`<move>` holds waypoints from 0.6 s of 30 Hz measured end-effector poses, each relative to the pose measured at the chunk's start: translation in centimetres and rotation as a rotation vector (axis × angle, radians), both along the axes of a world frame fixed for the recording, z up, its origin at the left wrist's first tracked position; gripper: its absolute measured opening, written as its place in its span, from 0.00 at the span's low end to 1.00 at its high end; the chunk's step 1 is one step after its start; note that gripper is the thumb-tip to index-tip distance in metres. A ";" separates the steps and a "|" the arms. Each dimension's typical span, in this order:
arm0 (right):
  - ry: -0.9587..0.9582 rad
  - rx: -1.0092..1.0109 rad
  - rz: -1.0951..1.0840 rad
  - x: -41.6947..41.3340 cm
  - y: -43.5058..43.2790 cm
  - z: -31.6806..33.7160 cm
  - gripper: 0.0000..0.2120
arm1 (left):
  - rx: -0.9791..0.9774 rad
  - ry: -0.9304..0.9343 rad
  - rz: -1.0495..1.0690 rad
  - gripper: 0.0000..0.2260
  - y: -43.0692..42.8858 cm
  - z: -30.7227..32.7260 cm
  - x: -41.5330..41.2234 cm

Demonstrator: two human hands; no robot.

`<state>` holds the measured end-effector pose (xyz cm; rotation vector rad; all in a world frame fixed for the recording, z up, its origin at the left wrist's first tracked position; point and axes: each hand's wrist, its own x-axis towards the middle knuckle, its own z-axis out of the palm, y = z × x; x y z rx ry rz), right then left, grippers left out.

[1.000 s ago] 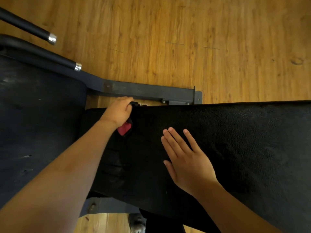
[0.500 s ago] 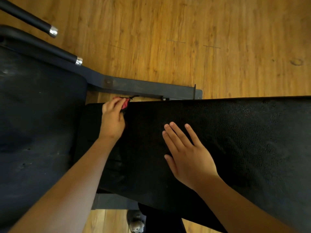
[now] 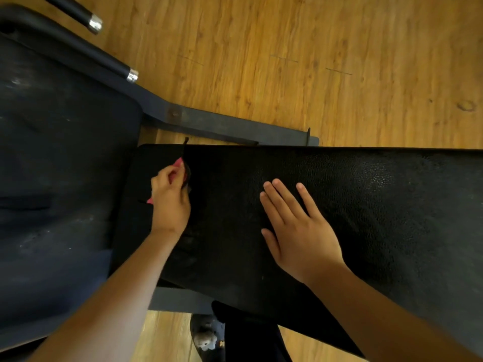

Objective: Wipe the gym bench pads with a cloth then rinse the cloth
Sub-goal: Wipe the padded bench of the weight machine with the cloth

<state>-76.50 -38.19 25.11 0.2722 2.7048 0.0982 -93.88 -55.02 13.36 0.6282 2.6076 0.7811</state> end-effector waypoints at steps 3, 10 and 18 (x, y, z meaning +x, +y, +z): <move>-0.013 -0.005 -0.013 0.0 0.0 0.1 0.30 | 0.080 -0.006 -0.058 0.24 1.4 1.7 3.1; -0.011 -0.023 -0.026 -0.4 -0.3 0.7 0.29 | 0.116 -0.066 -0.088 0.24 -1.2 1.2 4.6; -0.047 -0.035 0.119 -4.1 -1.2 -1.4 0.29 | 0.094 -0.047 0.043 0.23 -1.9 1.6 7.0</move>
